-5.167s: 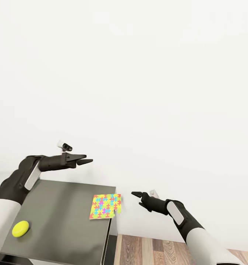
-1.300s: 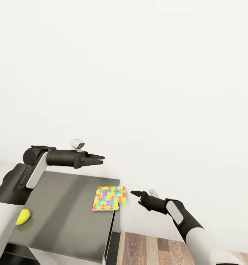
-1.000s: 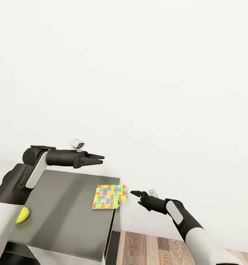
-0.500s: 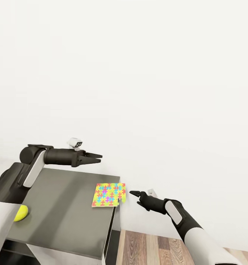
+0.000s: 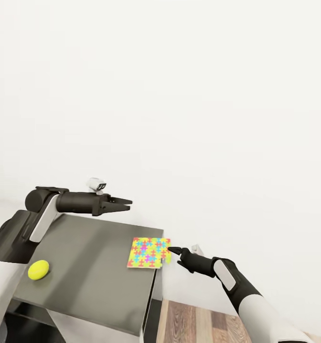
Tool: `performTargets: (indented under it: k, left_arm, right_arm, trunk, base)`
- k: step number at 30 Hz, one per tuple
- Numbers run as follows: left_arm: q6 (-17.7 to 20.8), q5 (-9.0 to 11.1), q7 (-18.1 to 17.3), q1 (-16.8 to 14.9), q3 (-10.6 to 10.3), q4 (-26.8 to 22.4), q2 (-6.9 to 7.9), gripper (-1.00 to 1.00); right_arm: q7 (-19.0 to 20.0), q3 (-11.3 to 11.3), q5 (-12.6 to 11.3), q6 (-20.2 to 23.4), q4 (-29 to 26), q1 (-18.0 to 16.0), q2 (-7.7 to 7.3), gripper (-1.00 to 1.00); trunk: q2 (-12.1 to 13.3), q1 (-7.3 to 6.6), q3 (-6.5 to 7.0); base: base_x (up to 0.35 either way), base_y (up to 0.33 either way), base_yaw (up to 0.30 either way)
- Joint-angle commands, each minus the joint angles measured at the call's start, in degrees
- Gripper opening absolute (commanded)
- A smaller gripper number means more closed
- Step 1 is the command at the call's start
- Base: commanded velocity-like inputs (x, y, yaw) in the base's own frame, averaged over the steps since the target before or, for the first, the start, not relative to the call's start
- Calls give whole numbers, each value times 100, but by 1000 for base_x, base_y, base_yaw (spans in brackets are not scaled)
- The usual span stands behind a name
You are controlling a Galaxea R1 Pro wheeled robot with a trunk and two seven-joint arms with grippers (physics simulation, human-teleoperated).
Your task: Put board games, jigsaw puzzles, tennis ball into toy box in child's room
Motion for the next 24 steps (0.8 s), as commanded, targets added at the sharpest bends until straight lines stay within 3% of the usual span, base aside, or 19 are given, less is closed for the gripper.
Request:
performTargets:
  k: [1,10,18,24]
  left_arm:
    - [43,16,-12,-6,-12,0,7,100]
    - [43,11,-95,-6,-20,2,12,100]
    - [43,10,-103,-6,-18,2,5,100]
    - [43,10,-107,-6,-24,2,9,100]
  right_arm:
    - [-5,-5,-24,33,-4,-3,0,100]
    - [-6,-5,-24,33,-4,-3,-1,100]
    - [-4,-5,-27,33,-4,-3,-7,100]
    - [-4,-6,-28,33,-4,-2,-9,100]
  trunk:
    - [-3,0,-4]
    - [-3,0,2]
    - [-3,0,19]
    - [-3,0,22]
  base:
    - [1,0,85]
    - [0,0,38]
    - [0,0,176]
    - [-1,0,43]
